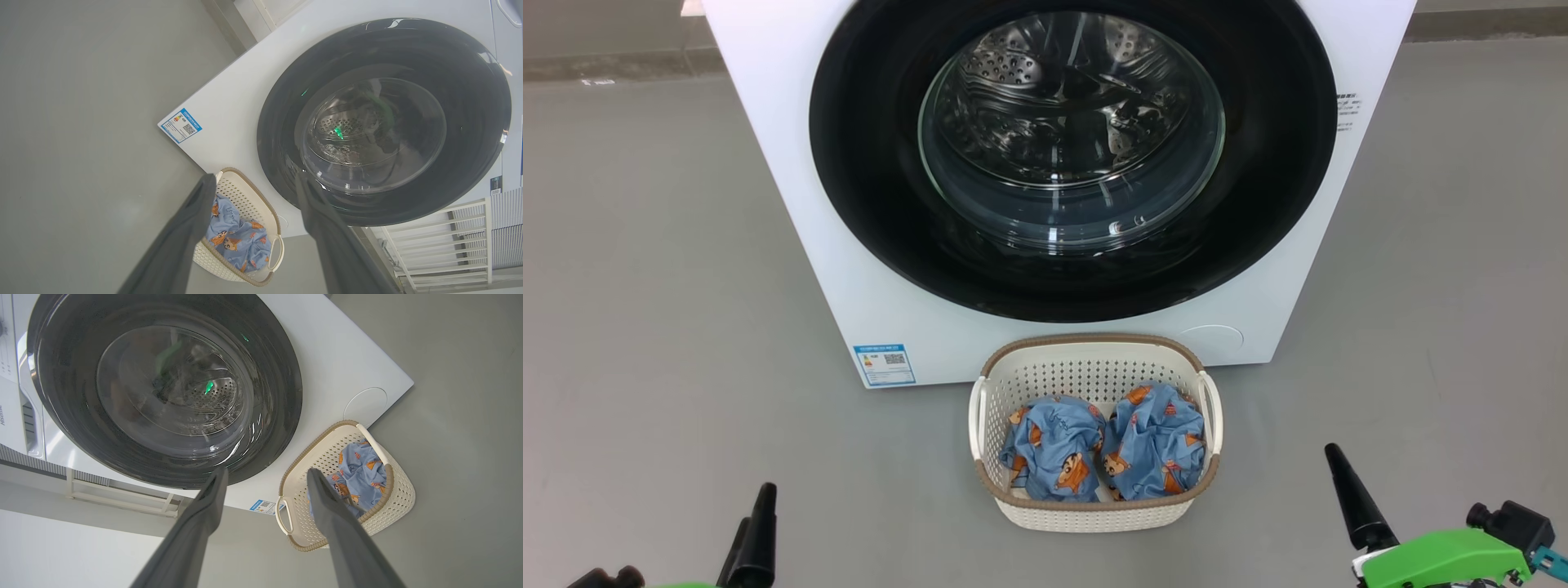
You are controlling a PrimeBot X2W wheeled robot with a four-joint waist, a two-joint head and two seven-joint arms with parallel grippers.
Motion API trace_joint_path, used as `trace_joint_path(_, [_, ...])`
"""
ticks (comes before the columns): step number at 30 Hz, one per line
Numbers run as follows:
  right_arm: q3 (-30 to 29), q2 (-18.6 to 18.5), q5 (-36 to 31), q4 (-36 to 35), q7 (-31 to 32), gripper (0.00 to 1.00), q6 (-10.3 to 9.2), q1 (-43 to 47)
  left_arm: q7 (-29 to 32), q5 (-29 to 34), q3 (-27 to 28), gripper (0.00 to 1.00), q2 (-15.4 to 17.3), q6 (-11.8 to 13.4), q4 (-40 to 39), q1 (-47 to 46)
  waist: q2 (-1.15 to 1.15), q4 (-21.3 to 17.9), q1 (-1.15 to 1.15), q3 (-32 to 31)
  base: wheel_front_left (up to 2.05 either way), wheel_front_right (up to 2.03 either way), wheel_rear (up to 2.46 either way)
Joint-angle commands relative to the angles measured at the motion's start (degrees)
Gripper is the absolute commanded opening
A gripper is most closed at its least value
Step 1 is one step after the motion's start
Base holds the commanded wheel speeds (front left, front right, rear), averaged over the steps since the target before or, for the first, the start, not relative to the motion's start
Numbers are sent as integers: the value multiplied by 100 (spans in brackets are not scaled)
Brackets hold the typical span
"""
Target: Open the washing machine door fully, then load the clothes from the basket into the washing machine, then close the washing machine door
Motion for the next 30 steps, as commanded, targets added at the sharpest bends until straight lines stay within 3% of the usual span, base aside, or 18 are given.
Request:
trace_joint_path(1, [80,-68,-88,-115,-52,100,3,-245,-59,89,78,100,126,-10,-178,-107,0,-1,-1,0,0,0,0])
trace_joint_path(30, [429,-270,-1969,19,-555,100,5,-376,-565,2137,-54,100,331,-15,-395,-52,0,25,-1,-8,0,0,0])
